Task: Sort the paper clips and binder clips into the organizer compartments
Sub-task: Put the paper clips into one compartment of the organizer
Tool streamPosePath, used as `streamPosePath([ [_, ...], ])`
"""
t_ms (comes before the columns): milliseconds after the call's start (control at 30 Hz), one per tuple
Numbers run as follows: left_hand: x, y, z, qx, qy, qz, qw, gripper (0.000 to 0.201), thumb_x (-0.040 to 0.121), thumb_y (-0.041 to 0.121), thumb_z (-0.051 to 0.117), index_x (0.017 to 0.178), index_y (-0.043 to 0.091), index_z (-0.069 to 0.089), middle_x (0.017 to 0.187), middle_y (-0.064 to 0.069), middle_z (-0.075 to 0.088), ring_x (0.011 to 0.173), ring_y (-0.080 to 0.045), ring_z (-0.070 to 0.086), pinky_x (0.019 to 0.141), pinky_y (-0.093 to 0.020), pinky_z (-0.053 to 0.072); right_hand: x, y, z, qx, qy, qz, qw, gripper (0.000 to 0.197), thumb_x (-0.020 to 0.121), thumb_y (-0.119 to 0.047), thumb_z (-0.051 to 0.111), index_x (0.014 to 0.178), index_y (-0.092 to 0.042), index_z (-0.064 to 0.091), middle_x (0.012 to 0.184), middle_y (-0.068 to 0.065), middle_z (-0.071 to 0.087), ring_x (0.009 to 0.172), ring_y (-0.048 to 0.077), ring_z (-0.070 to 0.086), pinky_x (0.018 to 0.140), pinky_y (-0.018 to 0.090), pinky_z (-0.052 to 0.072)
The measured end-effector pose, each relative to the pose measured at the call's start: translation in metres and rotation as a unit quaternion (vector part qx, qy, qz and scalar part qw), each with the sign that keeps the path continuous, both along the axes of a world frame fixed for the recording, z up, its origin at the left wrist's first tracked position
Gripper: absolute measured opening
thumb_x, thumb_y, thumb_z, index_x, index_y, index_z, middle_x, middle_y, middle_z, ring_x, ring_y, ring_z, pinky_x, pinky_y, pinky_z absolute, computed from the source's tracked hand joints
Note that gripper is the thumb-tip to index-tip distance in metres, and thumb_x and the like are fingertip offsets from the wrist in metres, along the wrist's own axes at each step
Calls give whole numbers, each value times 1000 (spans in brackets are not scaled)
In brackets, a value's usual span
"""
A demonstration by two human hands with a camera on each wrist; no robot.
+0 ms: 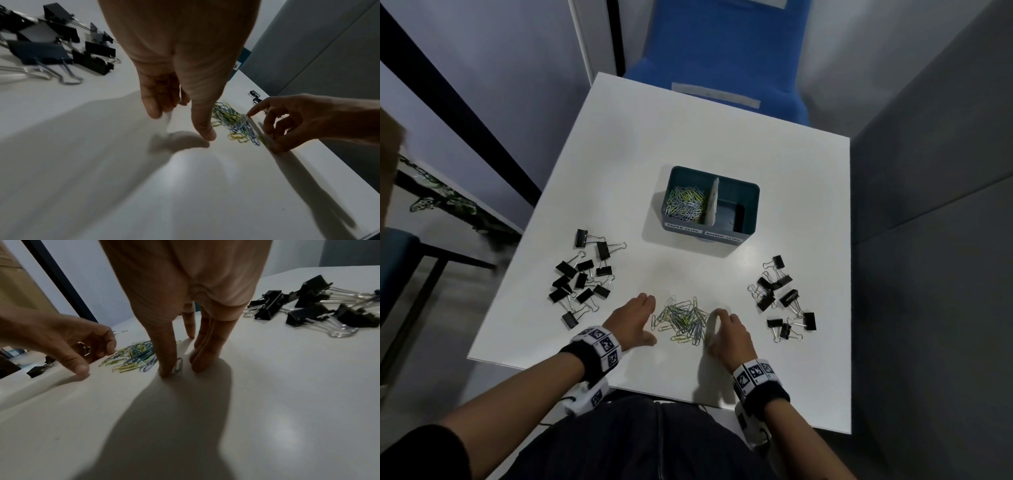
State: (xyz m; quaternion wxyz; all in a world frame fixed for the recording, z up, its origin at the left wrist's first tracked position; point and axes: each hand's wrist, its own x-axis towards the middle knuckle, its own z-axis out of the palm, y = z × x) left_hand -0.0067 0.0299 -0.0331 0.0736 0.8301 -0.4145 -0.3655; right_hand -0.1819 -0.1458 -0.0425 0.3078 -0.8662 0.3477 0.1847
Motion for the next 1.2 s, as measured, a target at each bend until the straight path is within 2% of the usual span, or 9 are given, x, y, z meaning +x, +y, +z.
streamPosePath([
  [100,-10,-15,-1,-13,4,7,1000,51,73,32,78,105,13,43,105,-3,48,89,-23,50,73,-34,44,18,9,0,17,-22,-1,1000,38,83,-26,63,118,-26,48,100,6,58,87,30,60,72,33,43],
  [233,-9,-24,-1,-21,37,2,999,40,77,25,74,102,17,44,99,1,51,87,-23,53,67,-29,35,27,10,0,38,-36,6,999,51,73,-21,73,120,-23,51,101,8,59,91,31,60,74,35,45],
  [300,-6,-21,1,-29,31,19,999,43,75,29,75,101,20,41,101,2,50,87,-22,53,67,-31,39,25,8,2,38,-34,3,999,61,68,-27,77,121,-25,48,106,6,53,90,31,60,74,35,48],
  [467,-13,-19,0,7,-40,21,999,104,61,54,80,140,15,23,126,-3,32,108,-22,46,73,-36,50,22,10,6,4,12,24,1000,108,49,-46,88,135,-30,26,115,2,33,99,22,45,72,38,52],
  [567,-24,-28,-5,-4,-58,-32,998,114,62,57,78,147,16,13,132,-4,29,116,-23,40,76,-35,50,30,18,7,-21,11,73,997,101,59,-38,86,139,-30,26,119,6,34,103,25,42,70,38,52],
  [700,-29,-40,-5,-29,-67,-103,992,83,72,43,76,137,17,30,124,-3,35,107,-22,43,64,-32,44,40,25,3,-34,-8,93,995,72,71,-32,78,132,-27,39,115,6,40,102,27,48,65,35,48],
  [867,-26,-42,-6,-65,-48,-69,994,42,85,21,68,119,17,43,112,-6,39,89,-26,52,62,-38,48,45,20,1,-28,-25,58,998,37,83,-23,66,116,-19,52,110,9,44,92,31,54,66,36,48],
  [1067,-13,-47,-7,-99,-22,-44,994,19,88,11,61,103,8,50,102,-10,45,72,-33,53,58,-36,36,48,9,4,-24,-31,48,998,19,88,-16,59,106,-11,59,103,13,48,81,34,58,68,36,47],
  [1200,-3,-49,-9,-92,-12,-11,996,8,89,9,58,95,10,53,97,-9,49,76,-34,55,65,-41,44,46,0,7,-16,-43,13,999,15,83,-12,62,97,-11,64,98,11,55,85,34,59,70,32,45],
])
